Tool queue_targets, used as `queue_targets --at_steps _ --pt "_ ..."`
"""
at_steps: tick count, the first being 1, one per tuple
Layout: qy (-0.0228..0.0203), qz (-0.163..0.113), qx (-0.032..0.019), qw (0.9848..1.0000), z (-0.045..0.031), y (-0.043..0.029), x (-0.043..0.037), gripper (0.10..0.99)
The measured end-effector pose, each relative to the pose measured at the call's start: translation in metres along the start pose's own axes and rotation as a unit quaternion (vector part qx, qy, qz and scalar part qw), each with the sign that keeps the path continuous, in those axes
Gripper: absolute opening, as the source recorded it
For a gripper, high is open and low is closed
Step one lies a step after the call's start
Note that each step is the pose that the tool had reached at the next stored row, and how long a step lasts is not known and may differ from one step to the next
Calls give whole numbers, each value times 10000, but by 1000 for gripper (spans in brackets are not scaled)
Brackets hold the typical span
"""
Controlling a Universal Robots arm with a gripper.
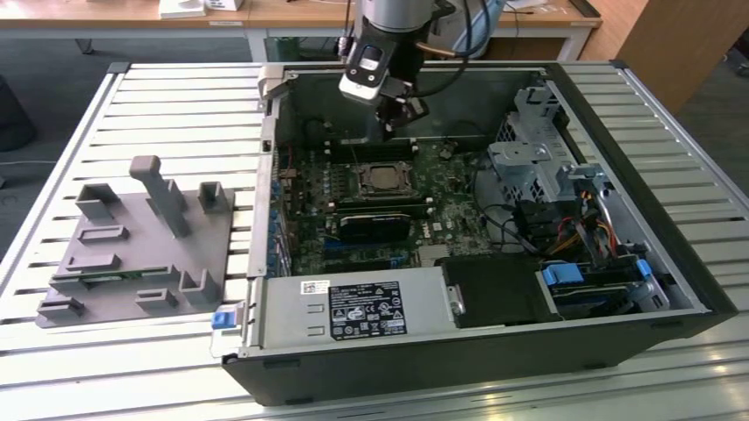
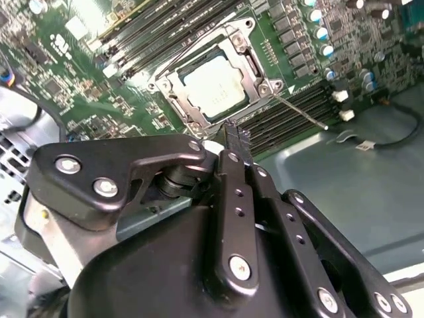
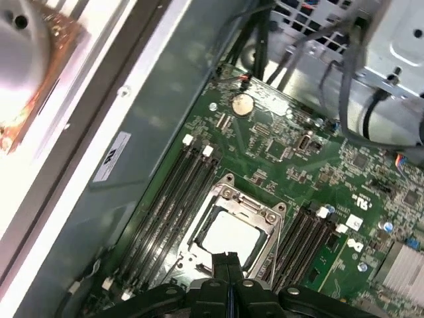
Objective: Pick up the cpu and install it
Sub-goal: 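Install the first cpu locking lever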
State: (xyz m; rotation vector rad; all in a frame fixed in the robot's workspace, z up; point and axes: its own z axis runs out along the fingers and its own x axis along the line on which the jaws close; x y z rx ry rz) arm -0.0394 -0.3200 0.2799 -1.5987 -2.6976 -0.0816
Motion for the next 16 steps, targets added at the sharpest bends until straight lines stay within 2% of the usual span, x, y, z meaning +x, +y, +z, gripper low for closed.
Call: queue_targets --at_steps 9,16 --pt "20 -470 15 9989 0 -1 -1 106" --pt "36 -847 26 9964 0 -2 -2 106"
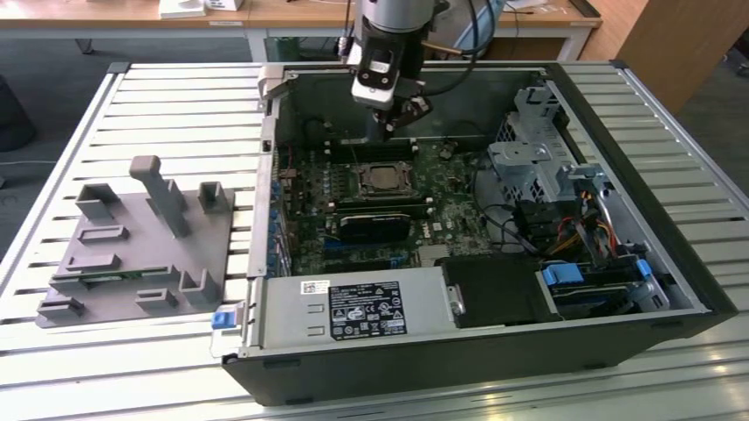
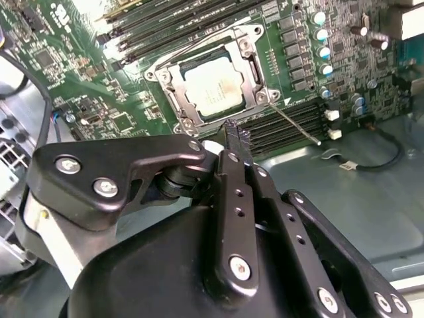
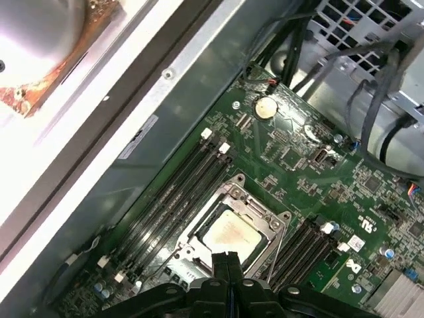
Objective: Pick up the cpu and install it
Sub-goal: 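Install the first cpu locking lever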
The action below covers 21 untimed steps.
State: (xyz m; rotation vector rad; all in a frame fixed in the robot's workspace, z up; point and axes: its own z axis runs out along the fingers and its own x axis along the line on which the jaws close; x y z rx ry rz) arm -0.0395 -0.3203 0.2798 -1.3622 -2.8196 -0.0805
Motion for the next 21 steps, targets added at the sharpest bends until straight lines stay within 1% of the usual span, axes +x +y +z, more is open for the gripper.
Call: queue_targets --at_steps 3,6,8,11,14,16,19,21 --pt "10 -235 7 9997 0 0 0 106" --pt "21 -503 15 9987 2 0 0 106" --pt "29 -683 21 9977 3 0 0 106" --pt "41 -959 29 9954 7 -1 0 106" --pt "52 -1227 38 9924 10 -1 0 106" --pt "60 -1407 43 9900 11 -1 0 106" --pt "71 -1679 51 9858 14 -1 0 106" --pt "79 -1858 57 9825 17 -1 0 106"
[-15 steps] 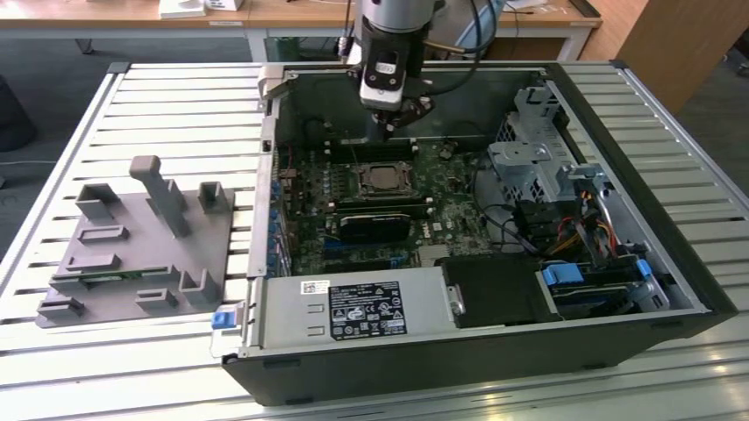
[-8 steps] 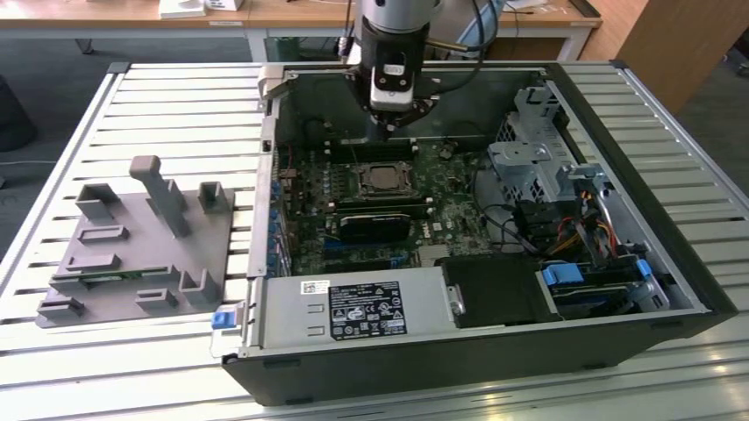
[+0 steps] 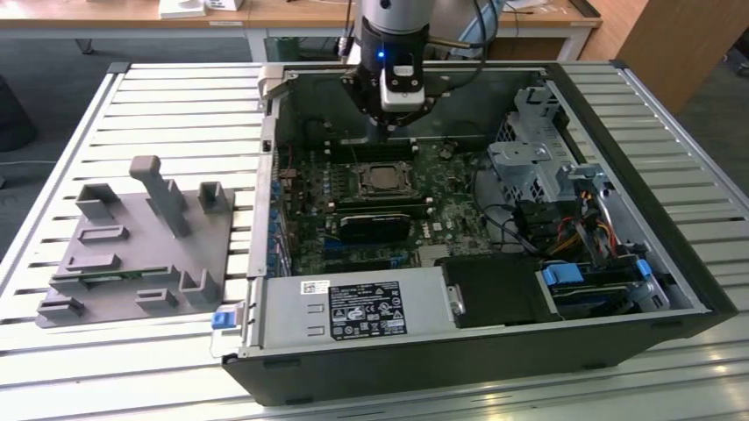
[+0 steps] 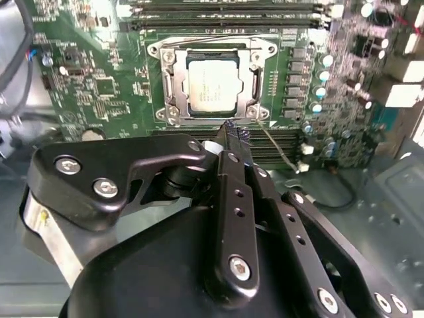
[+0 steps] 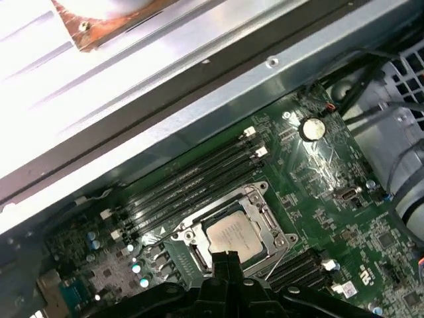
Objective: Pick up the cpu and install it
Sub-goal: 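Install the first cpu locking lever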
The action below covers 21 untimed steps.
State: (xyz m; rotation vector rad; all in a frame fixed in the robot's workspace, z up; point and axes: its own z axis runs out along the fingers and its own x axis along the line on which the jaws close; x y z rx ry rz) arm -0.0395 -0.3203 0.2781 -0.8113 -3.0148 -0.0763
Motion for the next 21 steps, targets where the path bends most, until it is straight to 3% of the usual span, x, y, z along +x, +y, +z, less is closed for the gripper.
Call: queue_targets --at_steps 6,10,15,21 --pt "23 -541 17 9985 8 0 0 106" --pt "41 -964 29 9953 15 -1 -1 106" --pt "60 -1411 43 9900 27 -1 -1 106" --pt "82 -1950 60 9808 42 -2 -1 106"
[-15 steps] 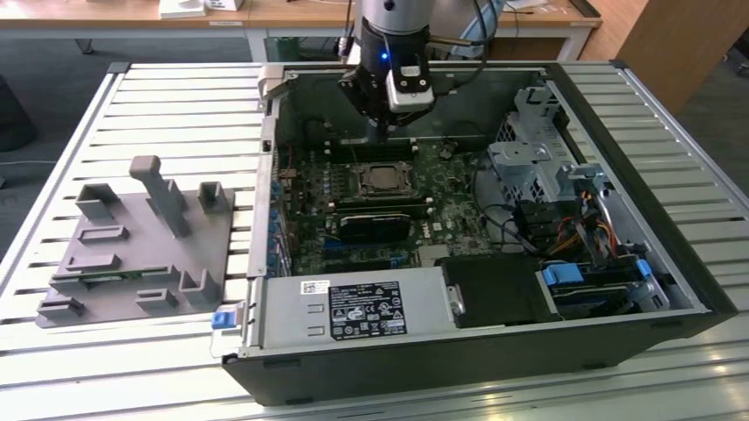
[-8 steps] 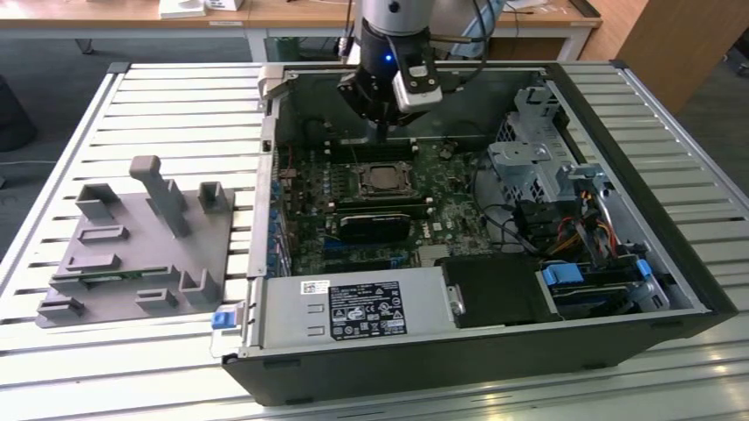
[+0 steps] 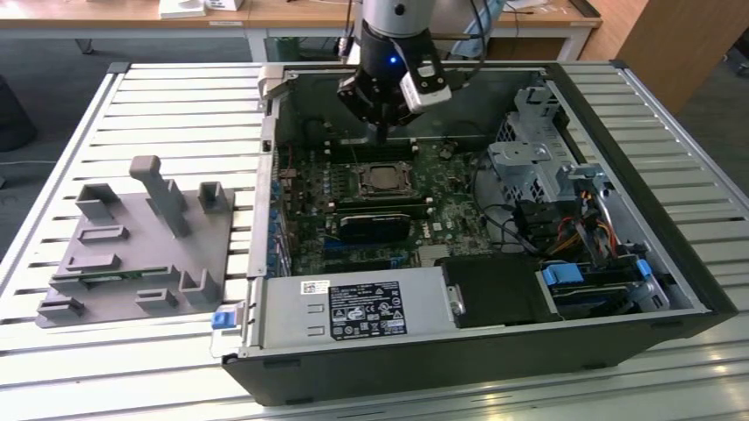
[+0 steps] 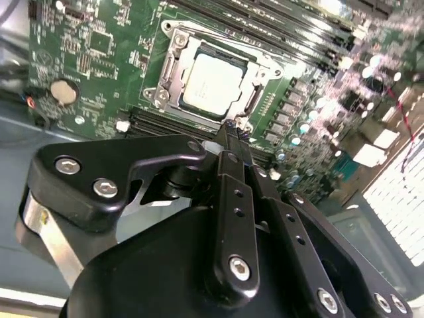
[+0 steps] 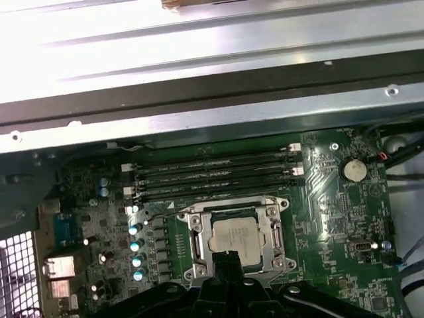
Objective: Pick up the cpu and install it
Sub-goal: 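Install the first cpu locking lever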
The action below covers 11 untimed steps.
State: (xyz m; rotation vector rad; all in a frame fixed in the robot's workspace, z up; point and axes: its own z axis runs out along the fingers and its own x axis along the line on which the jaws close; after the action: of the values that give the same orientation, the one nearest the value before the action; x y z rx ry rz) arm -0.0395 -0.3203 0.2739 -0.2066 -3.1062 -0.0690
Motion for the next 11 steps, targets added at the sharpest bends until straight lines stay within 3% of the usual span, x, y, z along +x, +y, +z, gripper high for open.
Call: queue_targets --at_steps 4,9,11 --pt "11 -307 9 9995 15 -1 0 106" --pt "-69 -401 -44 9992 35 -1 -1 106" --pt "-71 -455 -49 9989 43 -2 -1 106"
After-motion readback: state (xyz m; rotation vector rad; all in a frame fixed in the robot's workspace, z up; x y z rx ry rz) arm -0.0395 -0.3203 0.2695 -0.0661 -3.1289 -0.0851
